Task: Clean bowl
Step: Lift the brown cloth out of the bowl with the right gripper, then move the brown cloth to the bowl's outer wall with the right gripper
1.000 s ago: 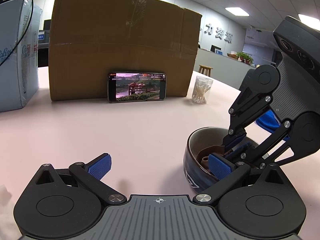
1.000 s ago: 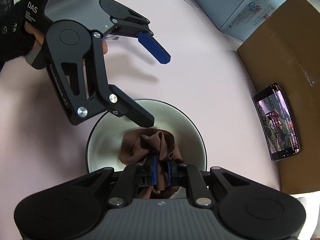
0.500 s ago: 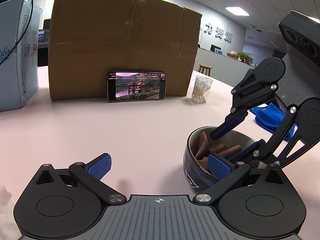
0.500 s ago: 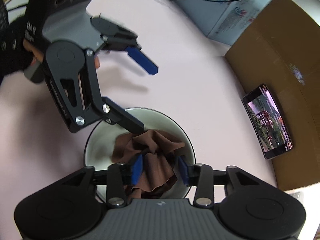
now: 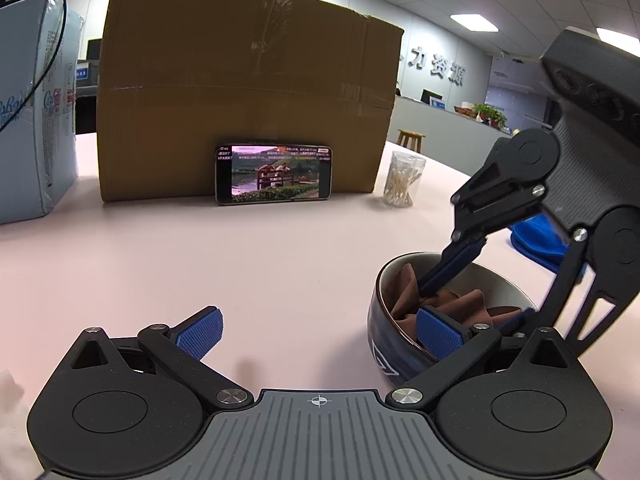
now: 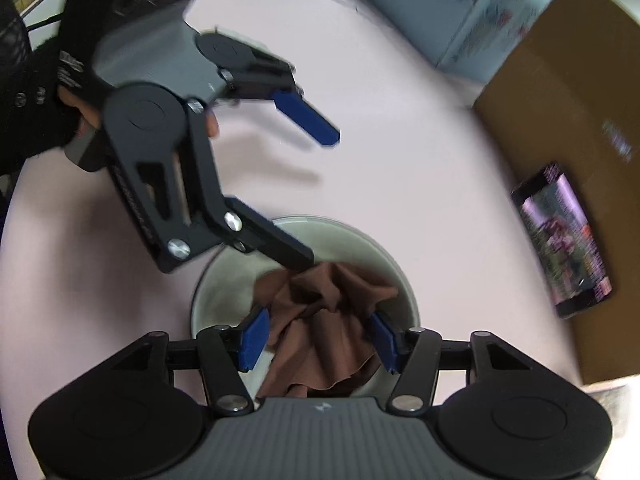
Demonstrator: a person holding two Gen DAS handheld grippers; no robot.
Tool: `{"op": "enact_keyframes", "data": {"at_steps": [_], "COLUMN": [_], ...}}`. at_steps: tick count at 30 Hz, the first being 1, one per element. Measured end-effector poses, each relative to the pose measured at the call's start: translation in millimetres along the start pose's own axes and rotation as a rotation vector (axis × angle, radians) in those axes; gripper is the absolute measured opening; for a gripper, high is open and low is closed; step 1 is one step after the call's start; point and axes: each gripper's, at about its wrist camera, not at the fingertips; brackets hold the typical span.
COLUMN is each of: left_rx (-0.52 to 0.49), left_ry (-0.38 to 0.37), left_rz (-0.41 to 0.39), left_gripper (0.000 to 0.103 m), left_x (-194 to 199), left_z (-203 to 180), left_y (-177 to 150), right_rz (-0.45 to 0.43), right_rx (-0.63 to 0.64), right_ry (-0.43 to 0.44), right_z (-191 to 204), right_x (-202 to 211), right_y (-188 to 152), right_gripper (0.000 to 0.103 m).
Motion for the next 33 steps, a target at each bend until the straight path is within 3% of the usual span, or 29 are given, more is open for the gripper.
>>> {"op": "enact_keyframes", "data": {"at_steps": [4, 7, 9, 11, 15, 22, 25, 33], "left_rx": [-0.001, -0.002, -0.002, -0.001, -0.002, -0.002, -0.007, -0.03], "left_ry": [-0.002, -0.003, -0.003, -0.002, -0.002, -0.001, 0.004, 0.014], "left_rz": [-0.001, 0.0, 0.0, 0.0, -0.001, -0.002, -0.006, -0.014], "left_gripper": [0.103, 0.103, 0.103, 0.103, 0.103, 0.103, 0.103, 0.103], "left_x": [1, 0, 0, 1, 0, 1, 1, 3], "left_z": [0, 0, 0, 0, 0, -1, -2, -6], "left_y": [0, 0, 0, 0, 0, -1, -1, -1], "right_rz": [-0.016, -0.026, -0.034, -0.045, -0.109, -0.412, -0.546, -0.621], "right_rx": [-0.081, -0.083, -0.076, -0.07, -0.093, -0.268, -0.417, -0.782], "right_ry": [0.061, 0.088, 0.091, 0.082, -0.005, -0.217, -0.318, -0.399], "right_z": [-13, -13, -11, -9, -6, 4, 16, 55], "right_x": [-3, -2, -2, -1, 11, 57, 70, 64], "right_y": [-8, -10, -11, -12, -21, -69, -100, -135], "right_gripper": [0.048, 0.036, 0.019, 0.015, 0.015, 0.015, 0.015, 0.016]}}
Point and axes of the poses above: each gripper's, at about its wrist camera, not at the fingertips, and x roughly against the way its jaws point, z to its left, y to its top, and after that the axes turned 8 degrees about x, right-handed
